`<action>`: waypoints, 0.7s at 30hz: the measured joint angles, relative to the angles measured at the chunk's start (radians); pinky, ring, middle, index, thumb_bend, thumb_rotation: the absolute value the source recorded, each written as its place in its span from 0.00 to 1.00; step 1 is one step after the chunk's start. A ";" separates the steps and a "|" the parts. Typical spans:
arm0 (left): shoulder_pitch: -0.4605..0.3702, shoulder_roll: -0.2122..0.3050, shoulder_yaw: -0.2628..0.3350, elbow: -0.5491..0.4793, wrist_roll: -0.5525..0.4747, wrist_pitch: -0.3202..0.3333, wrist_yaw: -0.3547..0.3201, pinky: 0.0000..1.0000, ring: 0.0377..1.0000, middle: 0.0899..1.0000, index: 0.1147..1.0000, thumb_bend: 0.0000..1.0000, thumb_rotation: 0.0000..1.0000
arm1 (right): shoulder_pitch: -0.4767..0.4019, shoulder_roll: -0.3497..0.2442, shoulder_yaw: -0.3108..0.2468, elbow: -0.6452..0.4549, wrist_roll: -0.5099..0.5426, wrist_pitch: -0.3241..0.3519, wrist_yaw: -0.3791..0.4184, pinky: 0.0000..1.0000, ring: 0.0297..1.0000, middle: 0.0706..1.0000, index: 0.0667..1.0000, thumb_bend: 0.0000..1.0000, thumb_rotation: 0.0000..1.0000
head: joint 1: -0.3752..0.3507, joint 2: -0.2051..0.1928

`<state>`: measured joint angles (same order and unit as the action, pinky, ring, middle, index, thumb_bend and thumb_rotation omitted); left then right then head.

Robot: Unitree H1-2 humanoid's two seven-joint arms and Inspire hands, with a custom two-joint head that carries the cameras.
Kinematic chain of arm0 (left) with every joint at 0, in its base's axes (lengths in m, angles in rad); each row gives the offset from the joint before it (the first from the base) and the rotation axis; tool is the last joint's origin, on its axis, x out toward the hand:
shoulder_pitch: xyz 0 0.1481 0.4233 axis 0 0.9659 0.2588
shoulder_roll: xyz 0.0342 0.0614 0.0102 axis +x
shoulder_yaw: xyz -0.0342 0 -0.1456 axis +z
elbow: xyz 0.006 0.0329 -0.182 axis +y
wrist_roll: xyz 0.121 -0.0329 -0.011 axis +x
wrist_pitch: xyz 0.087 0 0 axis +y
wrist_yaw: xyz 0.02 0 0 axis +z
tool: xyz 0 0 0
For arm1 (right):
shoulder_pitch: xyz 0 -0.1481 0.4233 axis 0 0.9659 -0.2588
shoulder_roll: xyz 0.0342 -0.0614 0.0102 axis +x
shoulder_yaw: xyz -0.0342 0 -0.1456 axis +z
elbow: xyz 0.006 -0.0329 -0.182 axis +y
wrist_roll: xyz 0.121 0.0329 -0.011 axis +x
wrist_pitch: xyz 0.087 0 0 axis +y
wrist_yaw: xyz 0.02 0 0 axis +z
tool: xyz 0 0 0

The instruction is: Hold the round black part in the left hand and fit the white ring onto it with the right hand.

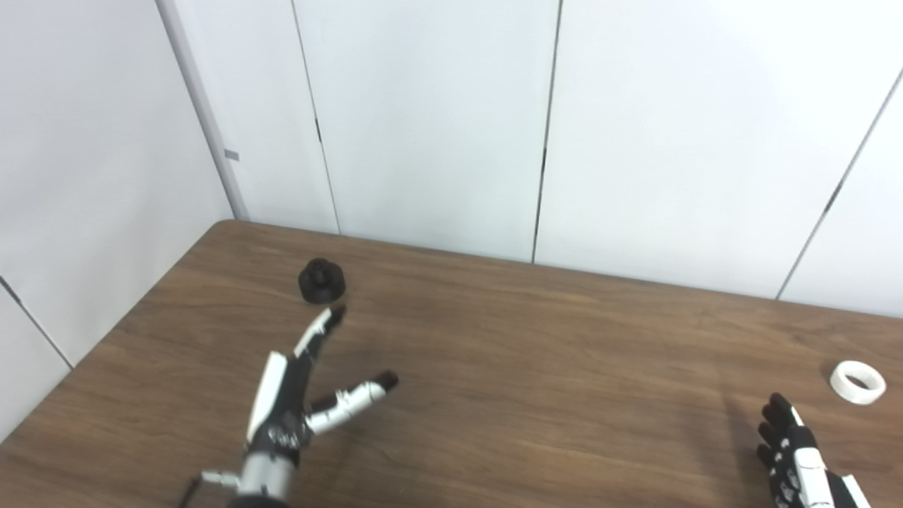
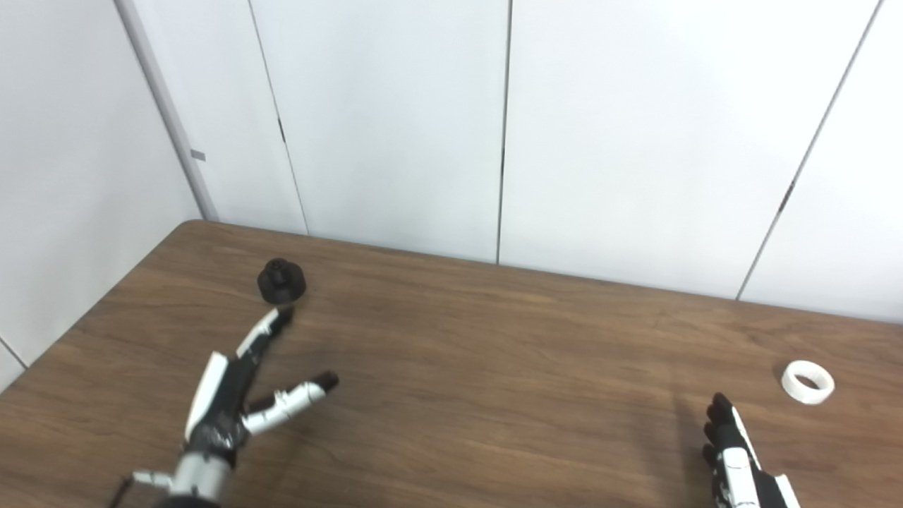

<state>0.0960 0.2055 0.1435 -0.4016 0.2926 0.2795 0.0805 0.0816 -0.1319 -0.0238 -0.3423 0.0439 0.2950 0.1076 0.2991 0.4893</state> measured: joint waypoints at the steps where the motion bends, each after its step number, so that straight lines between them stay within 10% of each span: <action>1: -0.014 0.017 0.009 -0.001 0.014 0.024 -0.008 0.97 0.97 0.96 0.94 0.99 0.41 | 0.000 0.000 0.000 -0.001 -0.001 0.001 0.000 1.00 1.00 1.00 1.00 0.42 1.00 | -0.006 0.003; 21: -0.220 0.202 0.037 0.288 0.152 0.134 -0.017 1.00 1.00 0.97 0.88 1.00 0.37 | 0.005 0.004 0.007 -0.024 -0.035 0.016 -0.005 1.00 1.00 1.00 1.00 0.38 1.00 | -0.009 0.009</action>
<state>-0.1241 0.4076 0.1806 -0.1133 0.4451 0.4137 0.0634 0.0863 -0.1279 -0.0171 -0.3665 0.0092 0.3109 0.1029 0.2899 0.4985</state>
